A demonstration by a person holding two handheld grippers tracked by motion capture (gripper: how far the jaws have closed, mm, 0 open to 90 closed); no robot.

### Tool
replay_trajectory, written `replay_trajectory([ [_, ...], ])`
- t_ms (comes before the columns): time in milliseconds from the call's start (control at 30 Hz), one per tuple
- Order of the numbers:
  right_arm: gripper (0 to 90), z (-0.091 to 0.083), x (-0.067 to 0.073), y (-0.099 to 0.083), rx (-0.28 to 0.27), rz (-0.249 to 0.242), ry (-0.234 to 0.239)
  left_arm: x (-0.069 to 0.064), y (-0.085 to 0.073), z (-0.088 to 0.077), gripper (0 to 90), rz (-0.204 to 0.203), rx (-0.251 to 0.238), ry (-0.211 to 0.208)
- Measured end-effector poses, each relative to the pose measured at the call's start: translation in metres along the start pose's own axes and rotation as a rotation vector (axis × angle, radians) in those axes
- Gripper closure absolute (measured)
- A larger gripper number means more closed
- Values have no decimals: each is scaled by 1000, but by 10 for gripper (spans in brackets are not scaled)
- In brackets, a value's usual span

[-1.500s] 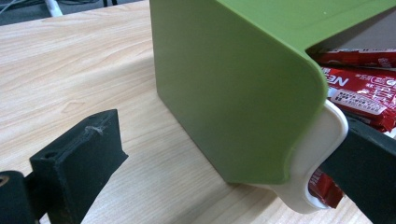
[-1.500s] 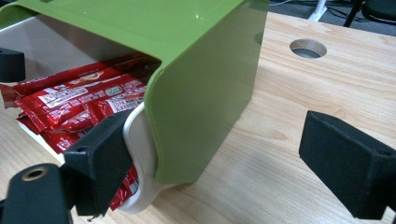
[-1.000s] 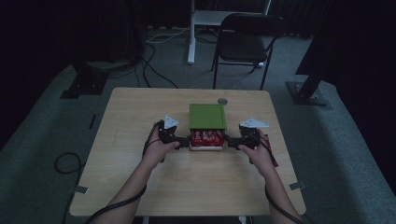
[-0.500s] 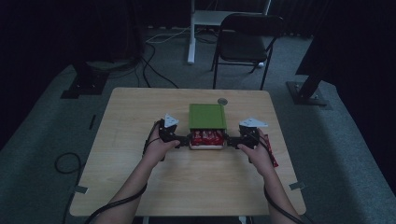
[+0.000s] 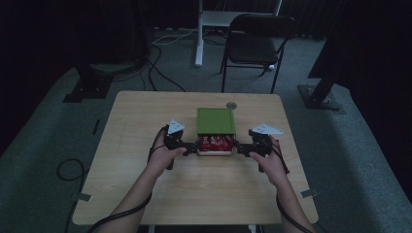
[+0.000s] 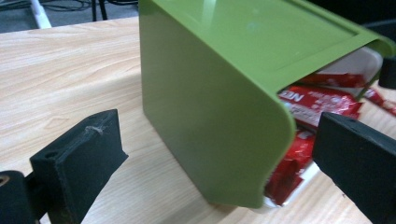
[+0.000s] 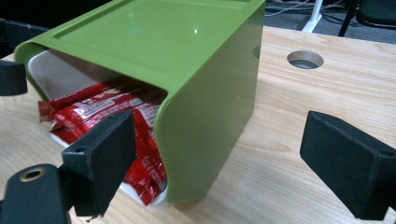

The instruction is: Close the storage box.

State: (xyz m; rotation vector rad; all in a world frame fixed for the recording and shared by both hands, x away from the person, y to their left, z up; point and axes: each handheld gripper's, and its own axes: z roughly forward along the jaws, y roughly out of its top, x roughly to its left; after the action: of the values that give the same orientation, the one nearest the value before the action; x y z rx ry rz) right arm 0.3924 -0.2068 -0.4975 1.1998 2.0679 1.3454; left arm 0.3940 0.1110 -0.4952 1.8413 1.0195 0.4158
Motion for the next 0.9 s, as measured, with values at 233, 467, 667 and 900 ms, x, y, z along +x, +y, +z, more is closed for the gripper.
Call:
replay_trajectory([
  [233, 102, -10, -2, -6, 0, -3, -17, 3, -6, -7, 26, -9, 3, 13],
  [467, 102, -15, -6, -14, 9, 0, -31, 7, -11, -12, 26, -11, 11, 32],
  [667, 102, -18, -10, -22, 18, 3, -42, 8, -16, -16, 26, -11, 17, 47],
  [900, 102, -22, -13, -33, 36, 10, -53, 12, -26, -21, 26, -15, 31, 68],
])
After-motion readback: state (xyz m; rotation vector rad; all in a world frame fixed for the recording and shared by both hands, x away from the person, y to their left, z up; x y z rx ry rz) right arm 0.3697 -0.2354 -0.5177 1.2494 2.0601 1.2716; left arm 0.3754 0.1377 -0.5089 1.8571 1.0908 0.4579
